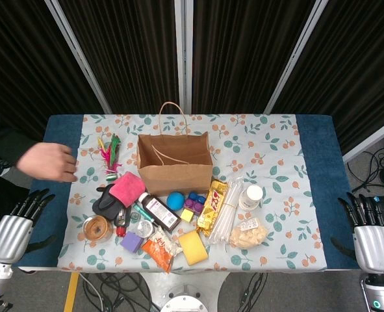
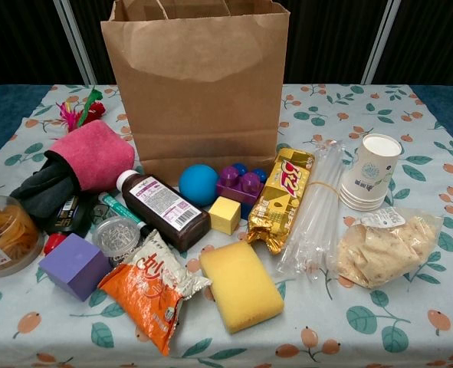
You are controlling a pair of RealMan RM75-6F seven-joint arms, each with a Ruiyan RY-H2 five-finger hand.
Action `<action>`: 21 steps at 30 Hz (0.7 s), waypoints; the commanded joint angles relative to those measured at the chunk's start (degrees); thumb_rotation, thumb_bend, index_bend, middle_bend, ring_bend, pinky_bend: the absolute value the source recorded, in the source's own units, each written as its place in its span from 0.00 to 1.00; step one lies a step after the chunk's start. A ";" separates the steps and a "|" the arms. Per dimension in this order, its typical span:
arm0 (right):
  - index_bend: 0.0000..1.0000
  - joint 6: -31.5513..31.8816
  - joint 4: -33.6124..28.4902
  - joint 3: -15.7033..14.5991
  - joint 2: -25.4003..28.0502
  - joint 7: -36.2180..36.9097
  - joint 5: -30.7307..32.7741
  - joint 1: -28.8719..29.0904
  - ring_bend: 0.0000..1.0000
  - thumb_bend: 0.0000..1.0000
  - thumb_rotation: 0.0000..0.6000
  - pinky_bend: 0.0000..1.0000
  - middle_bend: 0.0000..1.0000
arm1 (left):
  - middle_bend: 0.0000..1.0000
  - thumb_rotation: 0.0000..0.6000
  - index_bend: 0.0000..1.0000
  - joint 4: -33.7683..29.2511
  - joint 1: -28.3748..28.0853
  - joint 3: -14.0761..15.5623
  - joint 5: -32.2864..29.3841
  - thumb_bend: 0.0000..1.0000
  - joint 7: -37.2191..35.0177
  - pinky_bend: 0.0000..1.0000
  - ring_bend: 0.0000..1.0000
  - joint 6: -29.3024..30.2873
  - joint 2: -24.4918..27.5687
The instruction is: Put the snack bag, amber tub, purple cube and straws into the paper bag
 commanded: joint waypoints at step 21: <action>0.14 -19.78 -8.68 4.35 4.13 0.23 8.69 11.02 0.01 0.00 1.00 0.02 0.13 | 0.19 1.00 0.17 1.30 -1.10 0.08 -0.69 0.10 -0.59 0.21 0.13 -2.66 -1.12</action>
